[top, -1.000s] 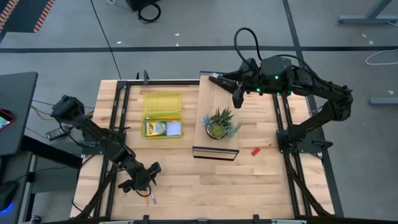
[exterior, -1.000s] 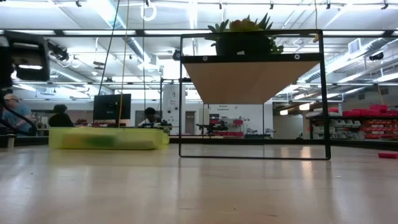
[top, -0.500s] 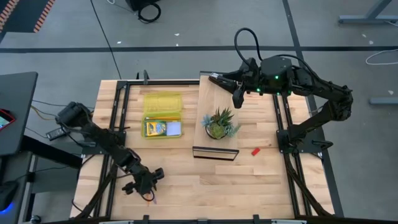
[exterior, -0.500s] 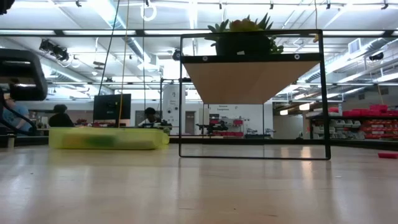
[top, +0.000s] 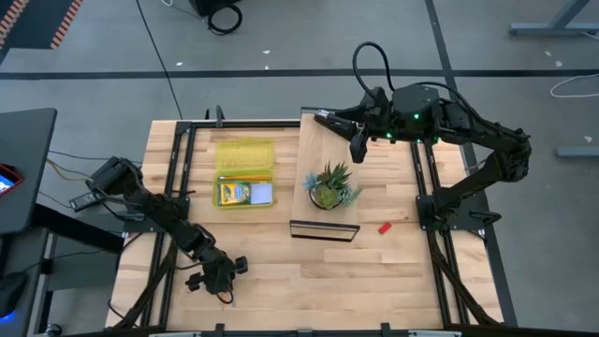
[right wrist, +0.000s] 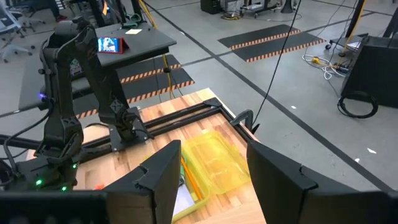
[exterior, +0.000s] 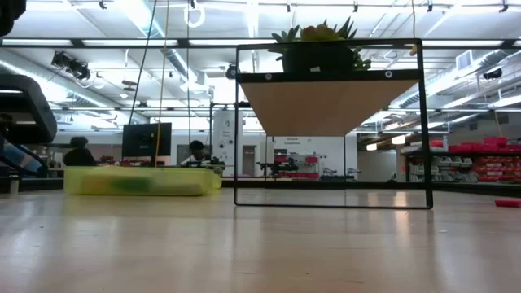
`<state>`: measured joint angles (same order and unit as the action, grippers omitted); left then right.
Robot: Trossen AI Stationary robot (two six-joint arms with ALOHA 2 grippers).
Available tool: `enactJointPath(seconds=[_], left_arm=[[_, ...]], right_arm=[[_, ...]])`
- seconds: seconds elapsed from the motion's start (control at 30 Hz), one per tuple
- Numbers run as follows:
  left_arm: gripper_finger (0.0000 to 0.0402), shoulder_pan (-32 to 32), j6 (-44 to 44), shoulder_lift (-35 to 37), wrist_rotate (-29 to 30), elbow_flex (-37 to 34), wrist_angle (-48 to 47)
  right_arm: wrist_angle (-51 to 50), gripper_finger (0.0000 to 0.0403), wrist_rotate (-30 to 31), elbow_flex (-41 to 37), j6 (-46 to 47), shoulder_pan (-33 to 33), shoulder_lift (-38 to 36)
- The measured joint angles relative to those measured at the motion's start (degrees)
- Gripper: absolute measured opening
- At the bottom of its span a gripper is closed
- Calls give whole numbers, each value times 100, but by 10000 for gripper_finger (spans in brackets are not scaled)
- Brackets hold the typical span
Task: Pack school essentials
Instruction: Put the purple pen into the yellow supply box
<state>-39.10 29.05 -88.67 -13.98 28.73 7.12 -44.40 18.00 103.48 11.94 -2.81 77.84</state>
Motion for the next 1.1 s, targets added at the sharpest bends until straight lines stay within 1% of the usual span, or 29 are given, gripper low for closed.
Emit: enactJointPath(seconds=[0.13,0.33,0.73,0.83,0.97,1.1], left_arm=[[84,5,12,-45,-27,2,37],[19,9,16,-47,-75,0,1],[17,9,17,-39,-51,2,-4],[17,6,18,11,-8,131,-227],[17,30,36,175,273,323,-597],[17,84,32,399,299,527,-907]], right_arm=[[0,190,0,1,-14,0,0],[0,190,-1,1,-51,0,0],[0,190,-2,0,-59,0,0],[0,190,-2,0,-55,0,0],[-1,190,-4,1,-49,0,0],[0,190,-4,0,-33,0,0]])
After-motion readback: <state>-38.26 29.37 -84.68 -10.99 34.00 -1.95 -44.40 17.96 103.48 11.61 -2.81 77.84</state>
